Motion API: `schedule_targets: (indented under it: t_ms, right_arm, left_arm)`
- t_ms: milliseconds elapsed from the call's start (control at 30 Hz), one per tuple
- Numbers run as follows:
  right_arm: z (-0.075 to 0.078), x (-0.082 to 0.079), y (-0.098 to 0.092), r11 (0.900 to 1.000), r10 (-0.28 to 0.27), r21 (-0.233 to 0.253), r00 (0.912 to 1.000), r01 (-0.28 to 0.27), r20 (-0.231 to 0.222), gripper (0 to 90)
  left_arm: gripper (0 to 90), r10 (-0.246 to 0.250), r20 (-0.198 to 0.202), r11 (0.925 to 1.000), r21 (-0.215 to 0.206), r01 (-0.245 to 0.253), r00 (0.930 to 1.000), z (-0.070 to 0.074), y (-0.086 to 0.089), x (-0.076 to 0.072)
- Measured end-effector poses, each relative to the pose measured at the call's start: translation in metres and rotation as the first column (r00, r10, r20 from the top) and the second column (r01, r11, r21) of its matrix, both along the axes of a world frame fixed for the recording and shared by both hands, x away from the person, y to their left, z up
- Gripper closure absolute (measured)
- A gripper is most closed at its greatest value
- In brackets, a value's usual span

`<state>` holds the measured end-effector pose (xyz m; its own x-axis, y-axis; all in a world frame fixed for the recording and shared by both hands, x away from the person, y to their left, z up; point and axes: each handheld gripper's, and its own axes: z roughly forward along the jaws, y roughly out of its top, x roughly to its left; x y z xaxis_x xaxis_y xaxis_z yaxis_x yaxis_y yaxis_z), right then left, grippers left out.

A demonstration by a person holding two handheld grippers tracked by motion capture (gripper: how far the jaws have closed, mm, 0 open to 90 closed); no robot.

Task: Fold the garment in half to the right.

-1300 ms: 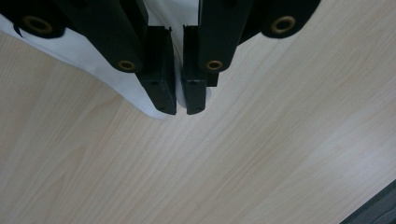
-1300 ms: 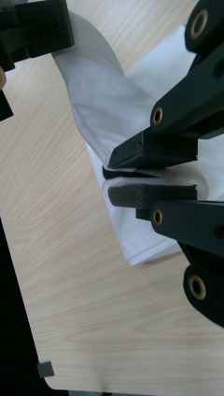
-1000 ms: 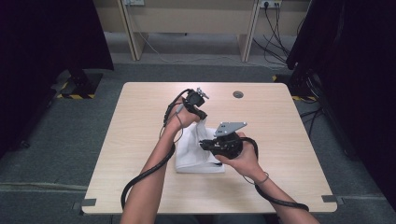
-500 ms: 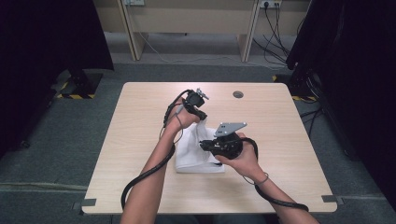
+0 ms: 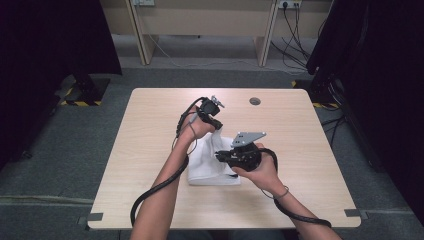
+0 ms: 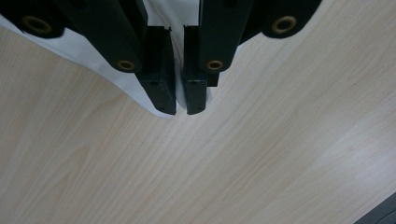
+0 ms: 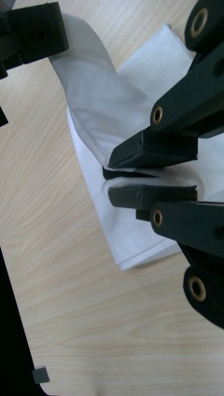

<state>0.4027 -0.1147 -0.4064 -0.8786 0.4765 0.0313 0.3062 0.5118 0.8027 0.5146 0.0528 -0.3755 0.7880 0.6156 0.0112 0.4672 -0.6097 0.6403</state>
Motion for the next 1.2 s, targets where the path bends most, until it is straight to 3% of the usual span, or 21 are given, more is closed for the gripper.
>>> schedule_targets:
  t_ms: [1200]
  right_arm:
    - [-0.004,-0.002,-0.010,1.000,-0.011,-0.002,0.9999,0.011,-0.004,79.3]
  left_arm:
    - [82.5,0.000,0.001,1.0000,-0.006,0.000,1.0000,-0.003,-0.006,0.000]
